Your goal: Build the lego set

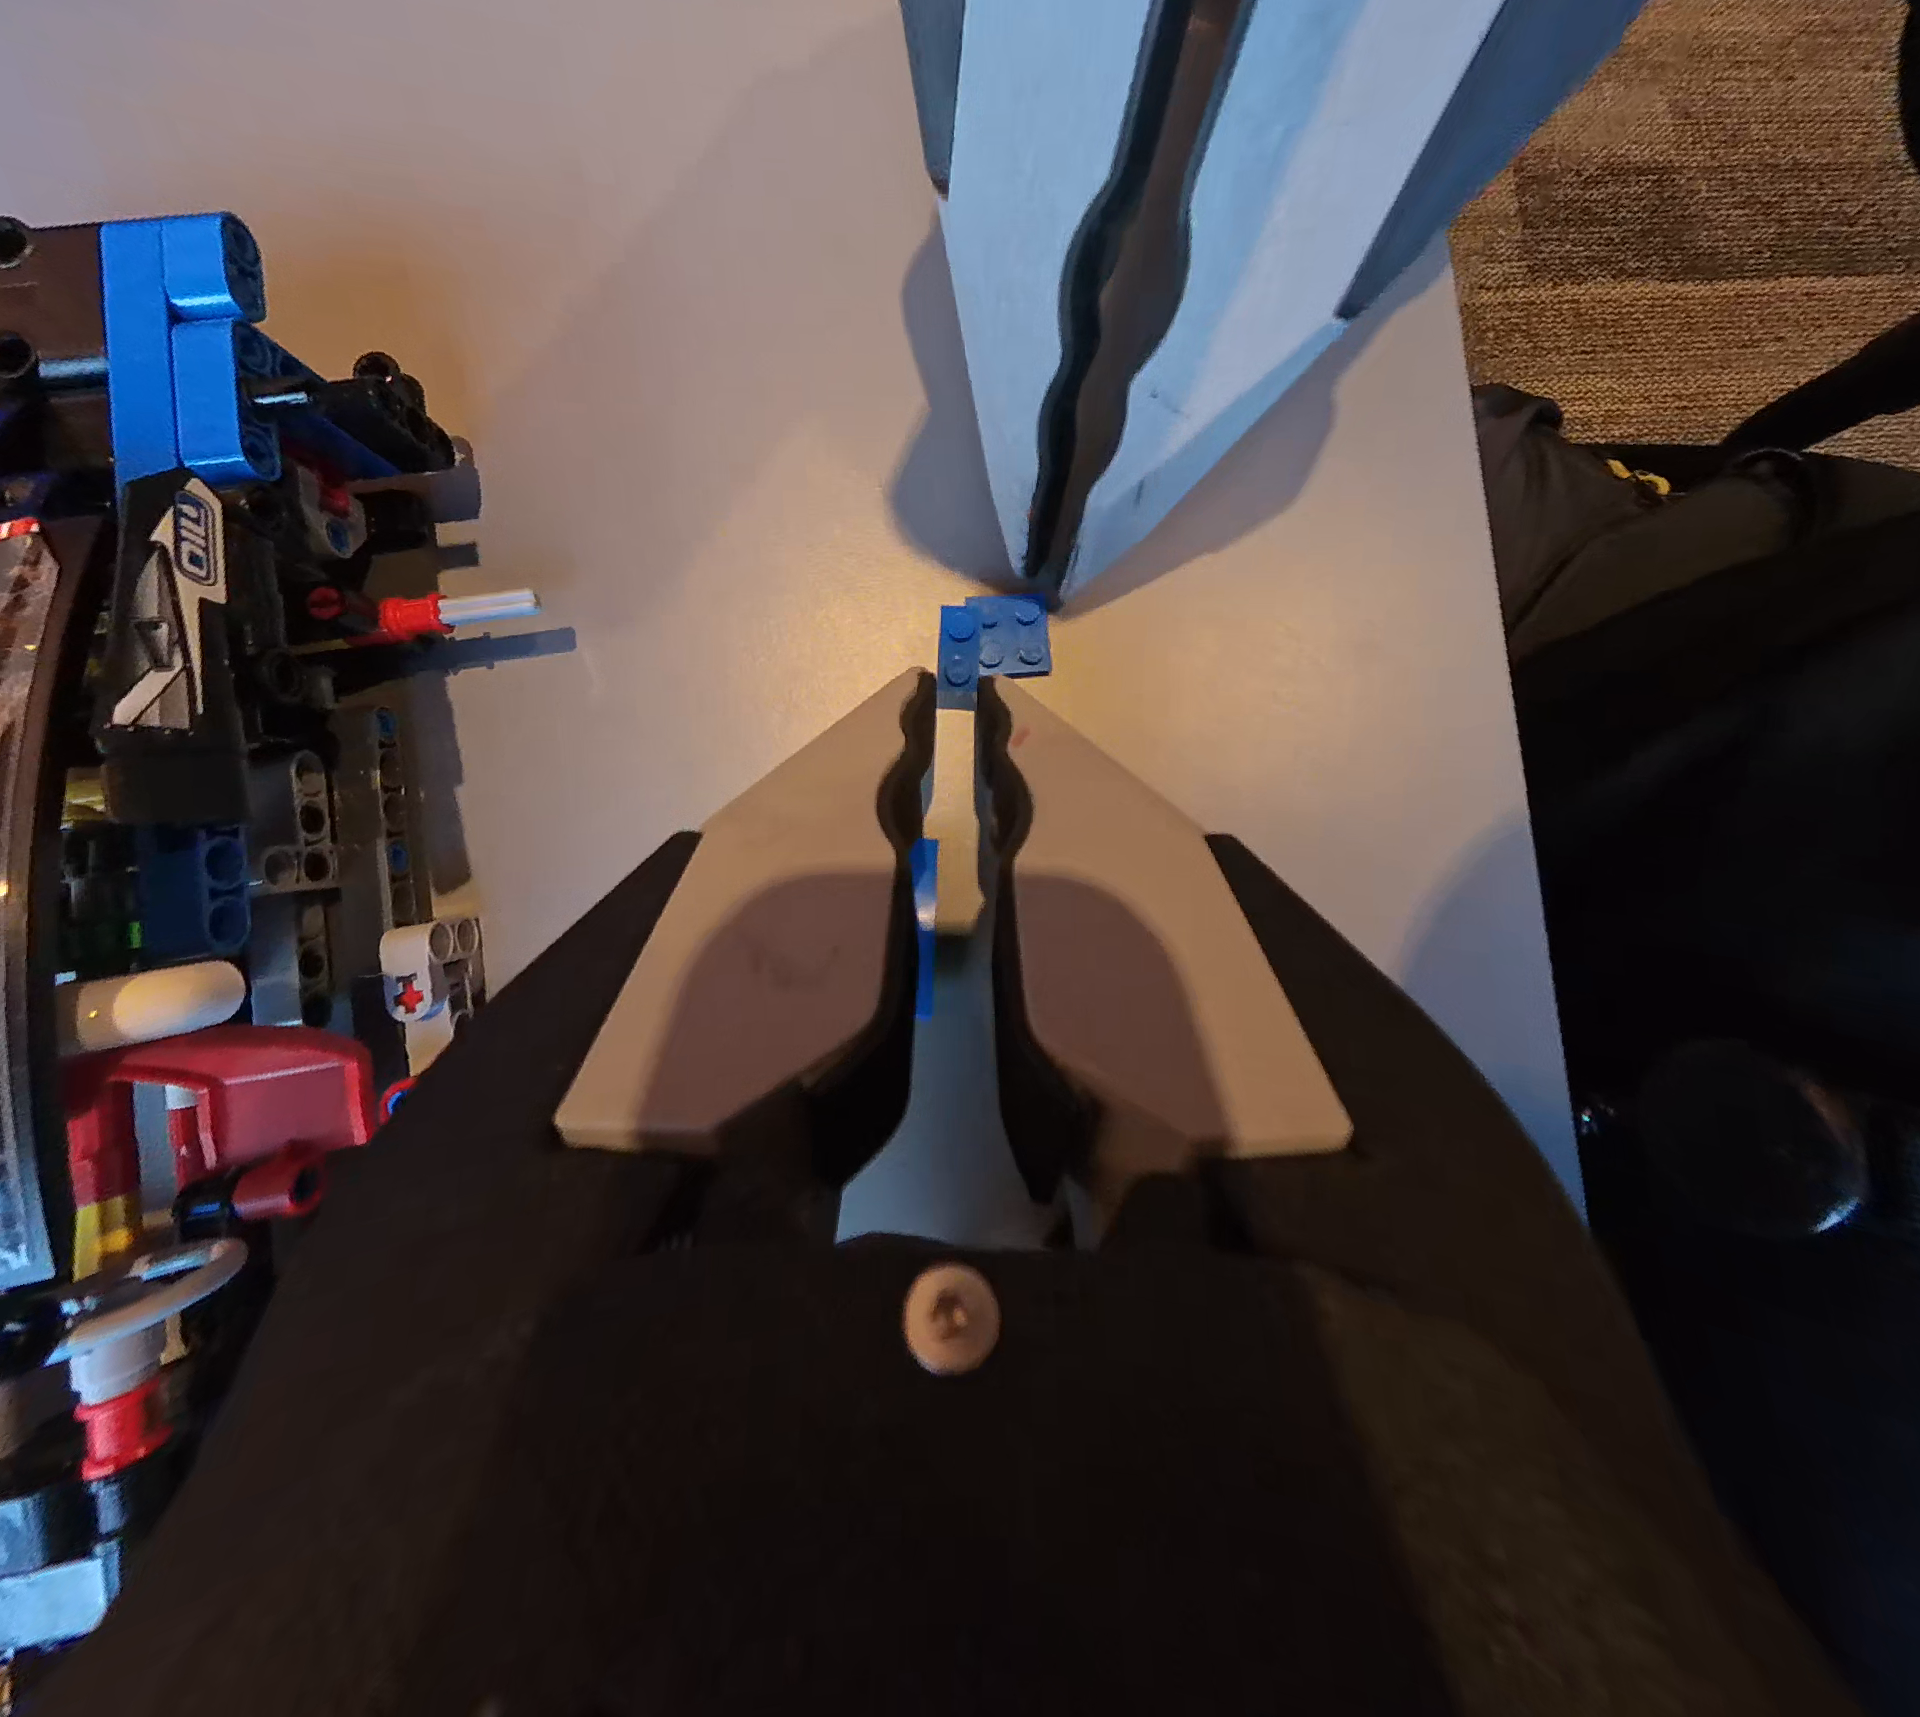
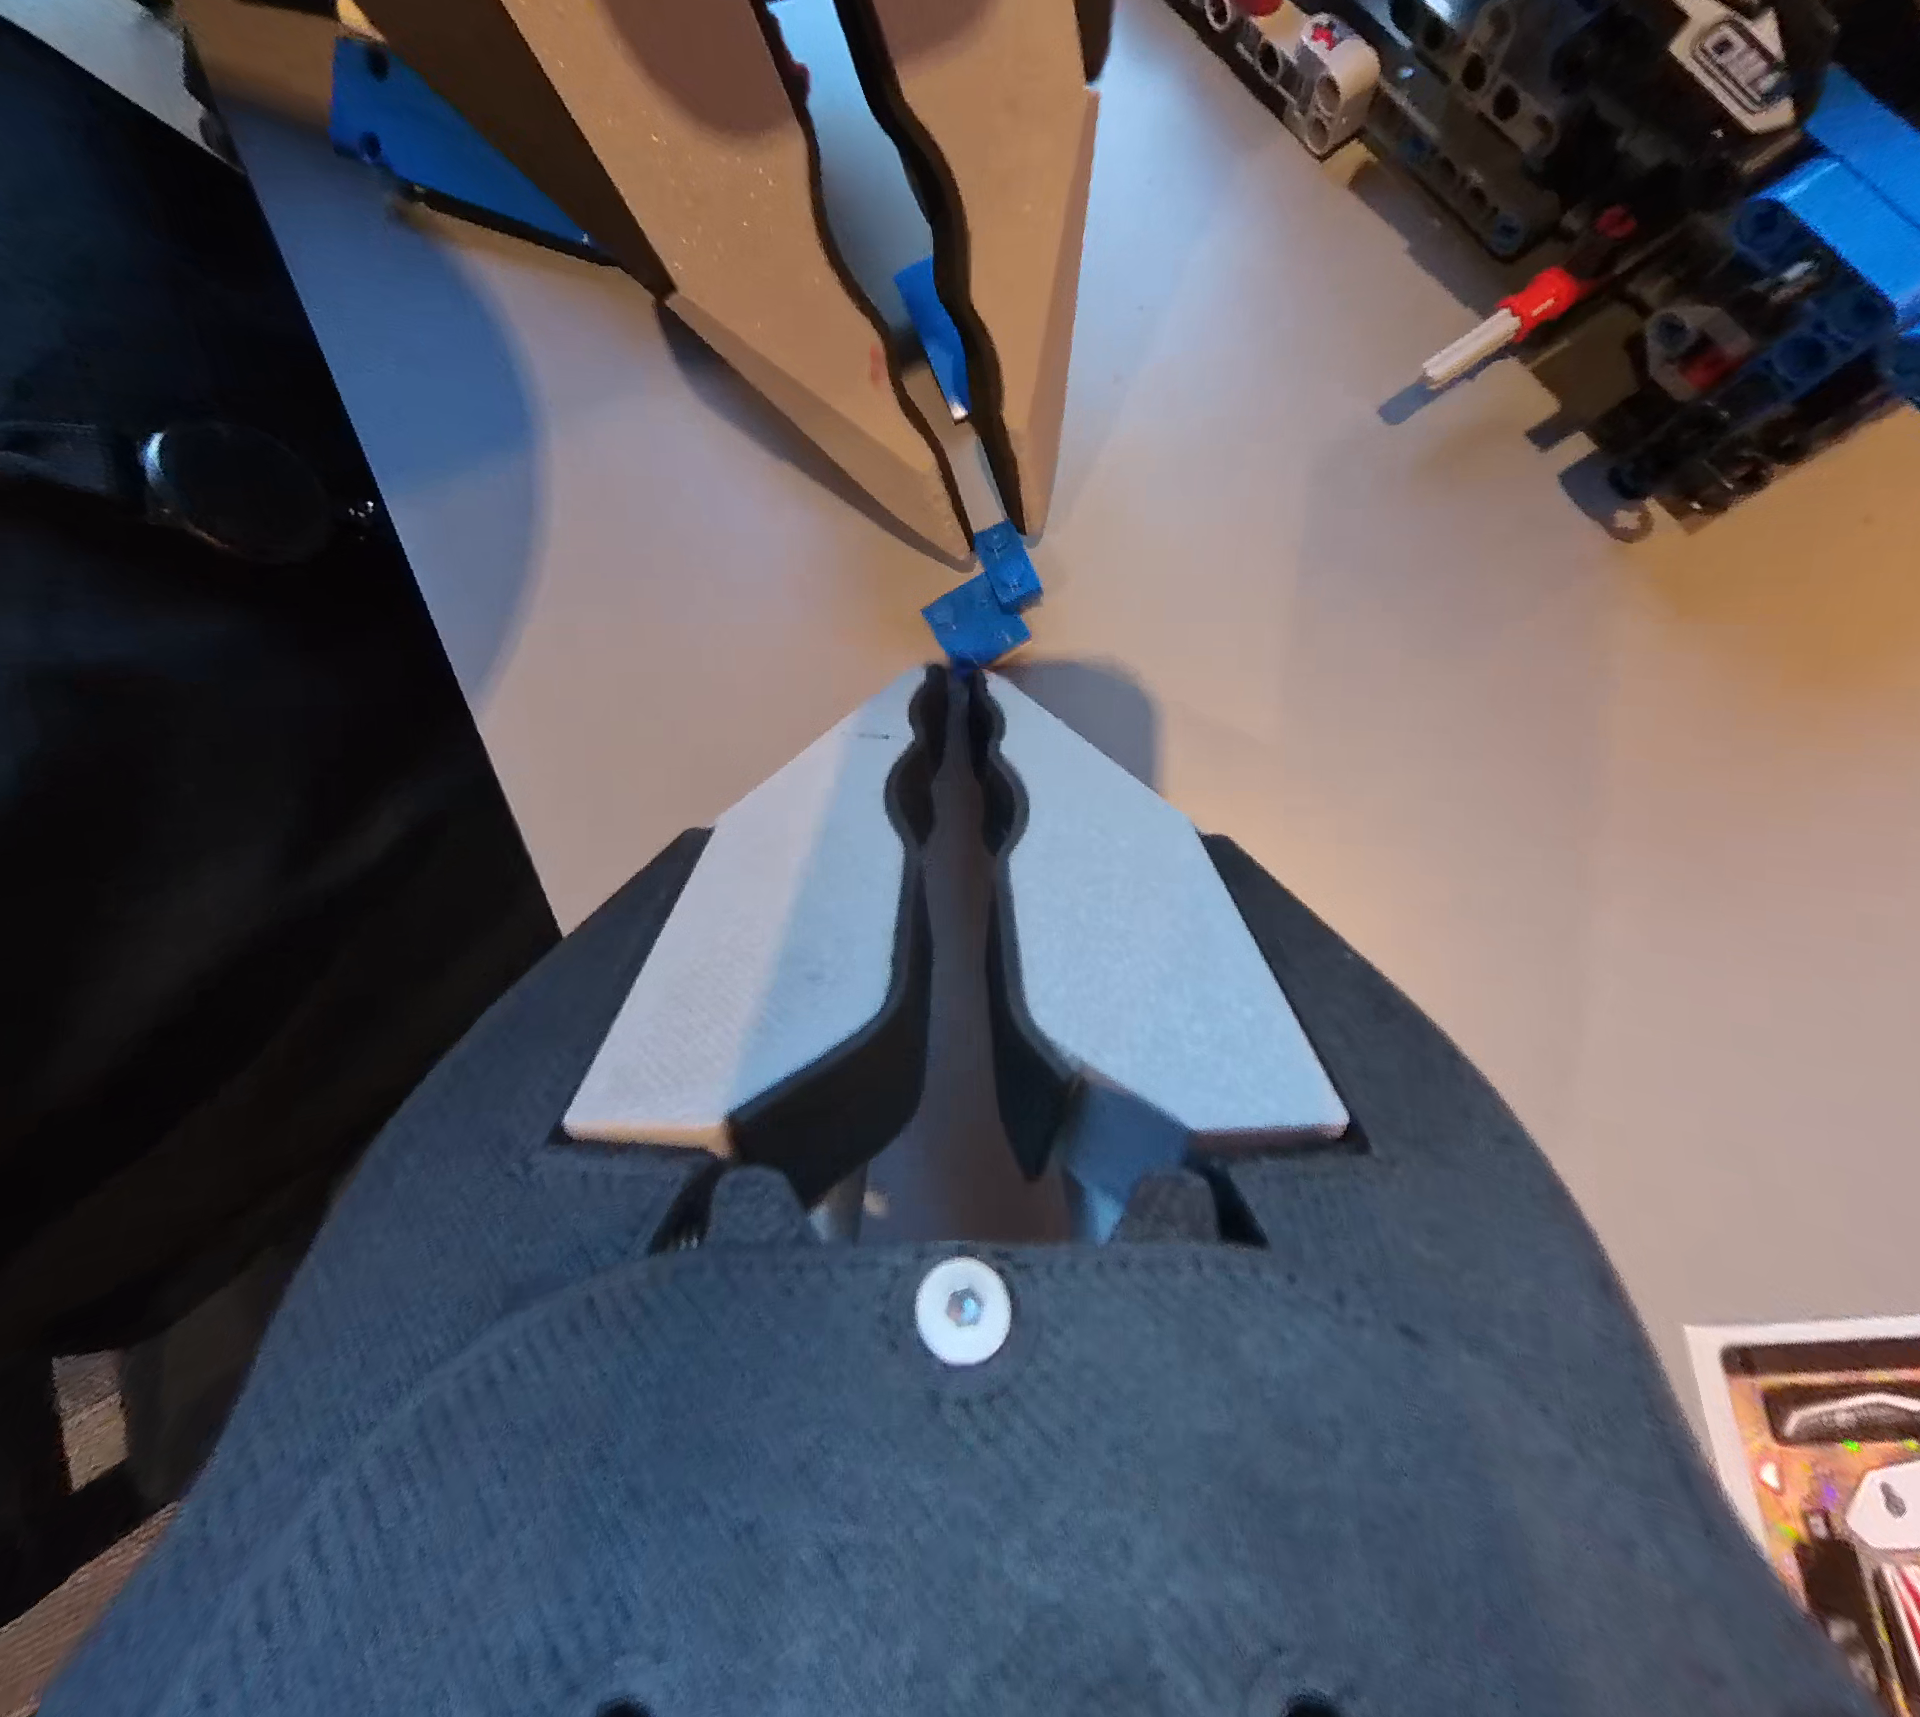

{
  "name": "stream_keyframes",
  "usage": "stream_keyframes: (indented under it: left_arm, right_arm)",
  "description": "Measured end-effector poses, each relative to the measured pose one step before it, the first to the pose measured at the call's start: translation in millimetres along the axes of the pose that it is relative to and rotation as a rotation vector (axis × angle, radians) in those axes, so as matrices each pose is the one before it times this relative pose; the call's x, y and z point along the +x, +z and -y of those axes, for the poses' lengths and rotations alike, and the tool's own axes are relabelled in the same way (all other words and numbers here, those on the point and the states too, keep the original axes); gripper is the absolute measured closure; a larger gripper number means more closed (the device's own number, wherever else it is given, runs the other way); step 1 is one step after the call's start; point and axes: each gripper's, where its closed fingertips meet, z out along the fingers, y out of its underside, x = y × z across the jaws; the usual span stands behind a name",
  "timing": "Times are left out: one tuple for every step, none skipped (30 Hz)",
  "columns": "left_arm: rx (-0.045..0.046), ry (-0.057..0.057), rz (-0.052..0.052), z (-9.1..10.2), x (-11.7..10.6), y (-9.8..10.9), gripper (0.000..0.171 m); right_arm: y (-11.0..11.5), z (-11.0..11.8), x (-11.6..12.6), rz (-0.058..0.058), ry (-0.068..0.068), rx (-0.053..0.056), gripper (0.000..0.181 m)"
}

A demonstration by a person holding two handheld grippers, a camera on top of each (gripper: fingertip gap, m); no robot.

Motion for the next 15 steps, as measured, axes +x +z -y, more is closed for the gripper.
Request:
stream_keyframes:
  left_arm:
    - [-0.00048, -0.0012, -0.0011, -0.31, 0.31, 0.42, 0.167]
    - [-0.00002, -0.0002, -0.0015, -0.27, 0.4, 0.31, 0.167]
    - [-0.00004, 0.0007, -0.0011, -0.16, 0.38, 0.15, 0.167]
    - [-0.00022, 0.0015, 0.0006, -0.14, 0.2, 0.06, 0.167]
    - [0.00051, 0.0036, 0.0007, -0.01, 0.24, -0.11, 0.167]
    - [-0.00049, 0.0048, 0.0001, 0.0, 0.26, -0.06, 0.167]
    - [-0.00173, 0.0054, 0.0012, -0.15, 0.08, 0.0, 0.167]
    - [-0.0029, 0.0079, 0.0024, -0.36, -0.38, -0.01, 0.167]
    - [-0.00278, 0.0115, 0.0028, -0.38, -0.39, -0.15, 0.167]
    - [-0.00149, 0.0154, 0.0007, -0.05, 0.14, -0.3, 0.167]
    - [0.00059, 0.0188, 0.0005, 0.42, 0.42, -0.4, 0.167]
    - [-0.00066, 0.0196, 0.0045, 0.33, 0.01, -0.57, 0.167]
    - [-0.00314, 0.0217, 0.0033, 0.16, -0.07, -0.27, 0.167]
    - [-0.00074, 0.0285, -0.0052, 0.67, 1.03, -0.13, 0.167]
    - [0.00495, 0.0318, -0.0052, 1.24, 0.8, 0.17, 0.167]
  right_arm:
    - [1.0, 1.18, -1.22, 0.0004, -0.0067, 0.0012, 0.181]
    - [1.15, 0.28, -1.13, 0.001, -0.0052, -0.0051, 0.181]
    - [0.97, 0.63, -1.81, 0.0057, -0.0049, -0.0015, 0.181]
    - [0.74, 0.94, -1.51, 0.0045, -0.0037, 0.0019, 0.181]
    - [0.59, 0.84, -1.33, 0.0035, -0.0029, 0.0026, 0.181]
    - [0.42, 0.46, -1.04, 0.0031, -0.0024, 0.0008, 0.181]
    - [-0.37, 0.15, 0.07, -0.0035, -0.0025, -0.0006, 0.181]
    - [-1.36, 0.41, 1.21, -0.0087, -0.0032, 0.0023, 0.181]
    - [-2.47, 1.06, 1.96, -0.0106, -0.0015, 0.008, 0.181]
    - [-2.85, 1.68, 2.47, -0.0109, 0.0019, 0.0118, 0.18]
    - [-2.76, 1.78, 2.7, -0.0103, 0.004, 0.0123, 0.18]
    - [-1.88, 1.07, 2.66, -0.01, 0.0028, 0.0075, 0.18]
    - [-0.61, 0.41, 1.94, -0.0081, -0.0016, 0.0002, 0.177]
    - [0.48, -0.04, 0.85, -0.0057, -0.0069, -0.0047, 0.176]
    - [0.95, -0.1, 0.34, -0.0041, -0.0098, -0.0051, 0.176]
